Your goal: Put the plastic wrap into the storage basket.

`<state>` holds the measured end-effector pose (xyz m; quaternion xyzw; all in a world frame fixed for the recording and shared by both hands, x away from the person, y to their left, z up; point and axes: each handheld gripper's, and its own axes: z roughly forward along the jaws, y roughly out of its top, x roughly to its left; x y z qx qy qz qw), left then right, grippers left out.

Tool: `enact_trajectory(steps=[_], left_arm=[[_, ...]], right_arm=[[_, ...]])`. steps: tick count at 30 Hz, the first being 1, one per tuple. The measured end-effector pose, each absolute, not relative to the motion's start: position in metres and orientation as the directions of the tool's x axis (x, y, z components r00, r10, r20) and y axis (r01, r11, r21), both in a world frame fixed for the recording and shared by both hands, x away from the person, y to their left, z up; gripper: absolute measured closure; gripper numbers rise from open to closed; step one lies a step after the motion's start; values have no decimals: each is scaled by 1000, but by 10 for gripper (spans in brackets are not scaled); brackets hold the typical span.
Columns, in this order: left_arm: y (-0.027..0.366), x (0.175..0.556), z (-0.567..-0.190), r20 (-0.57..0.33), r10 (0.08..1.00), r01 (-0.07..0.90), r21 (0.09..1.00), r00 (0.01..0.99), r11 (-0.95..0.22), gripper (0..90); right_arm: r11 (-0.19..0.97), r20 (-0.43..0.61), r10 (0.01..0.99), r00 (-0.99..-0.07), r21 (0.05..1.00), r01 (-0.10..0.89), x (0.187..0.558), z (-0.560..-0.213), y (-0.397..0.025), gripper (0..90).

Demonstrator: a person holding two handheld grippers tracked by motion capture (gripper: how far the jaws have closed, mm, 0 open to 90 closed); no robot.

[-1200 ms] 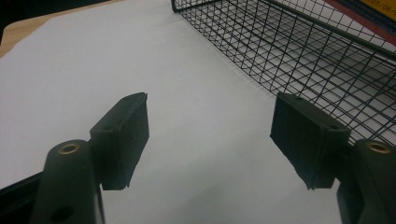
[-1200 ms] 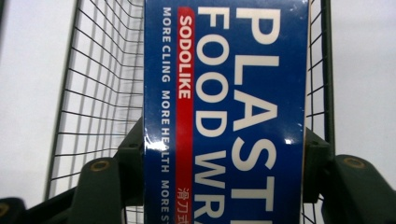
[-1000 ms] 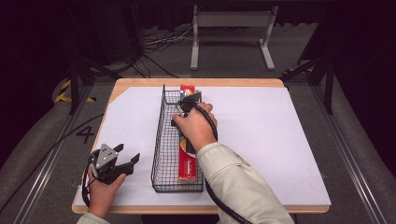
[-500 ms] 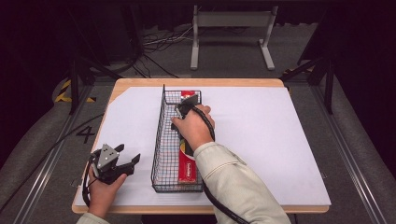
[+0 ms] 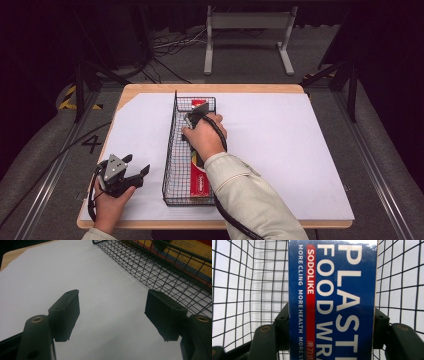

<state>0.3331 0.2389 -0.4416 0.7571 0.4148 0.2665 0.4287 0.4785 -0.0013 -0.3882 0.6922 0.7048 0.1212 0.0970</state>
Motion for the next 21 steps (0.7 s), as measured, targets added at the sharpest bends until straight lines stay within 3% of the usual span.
enact_trajectory(steps=[3, 6, 7, 15, 21], left_arm=[[240, 333, -441, 51, 856, 398, 870, 514, -291, 282], [239, 333, -441, 47, 857, 399, 871, 514, -287, 282], [239, 333, -441, 45, 856, 400, 870, 514, -286, 282], [239, 333, -442, 45, 857, 400, 871, 513, -285, 282], [241, 333, -441, 41, 861, 404, 871, 507, -279, 282]], right_arm=[[9, 34, 999, -20, 305, 952, 479, -389, -2, 382], [-4, 60, 998, -16, 309, 951, 479, -386, -2, 299], [2, 51, 999, -20, 319, 948, 479, -384, -3, 343], [29, 55, 997, -52, 358, 933, 478, -371, -9, 292], [101, 77, 986, -148, 436, 894, 473, -355, -18, 272]])
